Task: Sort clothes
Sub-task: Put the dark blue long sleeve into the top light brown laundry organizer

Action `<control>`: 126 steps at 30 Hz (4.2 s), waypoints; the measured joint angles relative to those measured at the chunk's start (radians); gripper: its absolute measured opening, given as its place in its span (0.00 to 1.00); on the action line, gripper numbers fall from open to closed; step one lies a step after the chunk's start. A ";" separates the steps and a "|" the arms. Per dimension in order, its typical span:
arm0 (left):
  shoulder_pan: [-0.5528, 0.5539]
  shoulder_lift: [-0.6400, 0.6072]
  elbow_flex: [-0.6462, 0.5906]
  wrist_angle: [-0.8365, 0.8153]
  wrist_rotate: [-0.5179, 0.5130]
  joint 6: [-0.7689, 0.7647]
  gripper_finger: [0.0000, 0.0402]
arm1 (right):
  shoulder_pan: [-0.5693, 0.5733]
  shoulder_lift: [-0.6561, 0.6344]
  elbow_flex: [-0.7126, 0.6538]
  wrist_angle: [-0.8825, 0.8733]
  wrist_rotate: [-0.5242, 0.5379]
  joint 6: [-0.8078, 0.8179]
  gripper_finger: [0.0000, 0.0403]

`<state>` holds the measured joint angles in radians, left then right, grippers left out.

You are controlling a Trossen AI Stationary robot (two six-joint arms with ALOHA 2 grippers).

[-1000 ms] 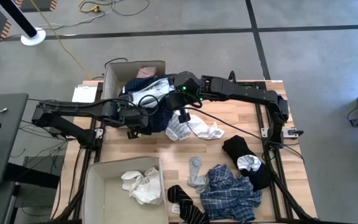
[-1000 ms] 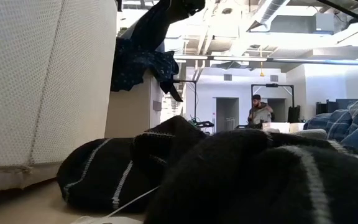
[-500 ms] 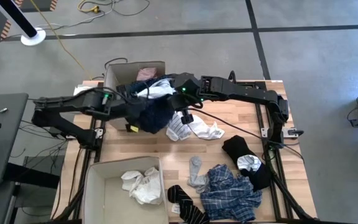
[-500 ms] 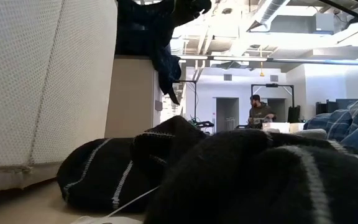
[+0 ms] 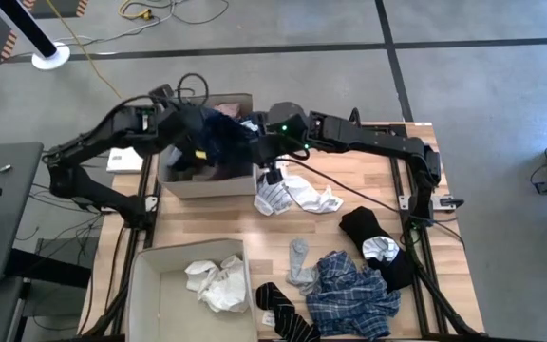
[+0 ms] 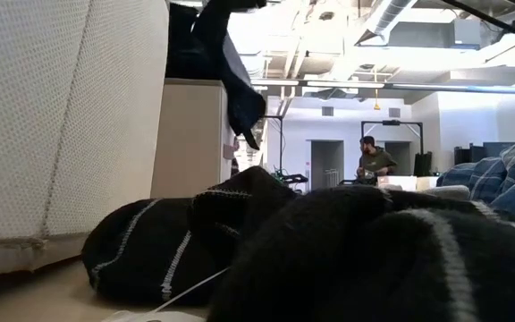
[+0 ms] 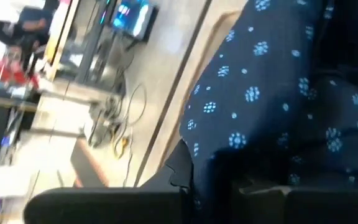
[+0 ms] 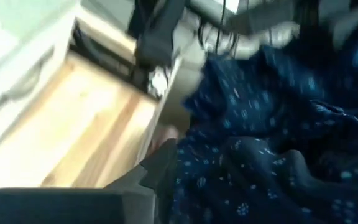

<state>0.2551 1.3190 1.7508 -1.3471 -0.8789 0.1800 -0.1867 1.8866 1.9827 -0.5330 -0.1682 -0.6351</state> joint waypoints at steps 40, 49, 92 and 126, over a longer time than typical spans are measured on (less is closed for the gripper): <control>0.426 0.041 -0.137 0.033 0.562 0.109 0.62 | -0.222 0.000 -0.256 0.485 -0.525 0.418 0.38; 0.426 0.039 0.079 -0.023 0.487 0.081 0.63 | -0.222 0.000 -0.256 0.485 -0.526 0.420 0.38; 0.206 0.090 -0.204 0.492 1.168 0.156 0.42 | -0.197 0.000 -0.254 0.500 -0.595 0.426 0.38; 0.220 0.036 -0.052 0.109 0.615 0.234 0.00 | -0.235 -0.026 -0.256 0.346 -0.212 0.456 0.38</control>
<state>0.4755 1.3547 1.6990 -1.2383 -0.2635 0.4137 -0.4216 1.8603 1.7264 -0.1866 -0.3801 -0.1795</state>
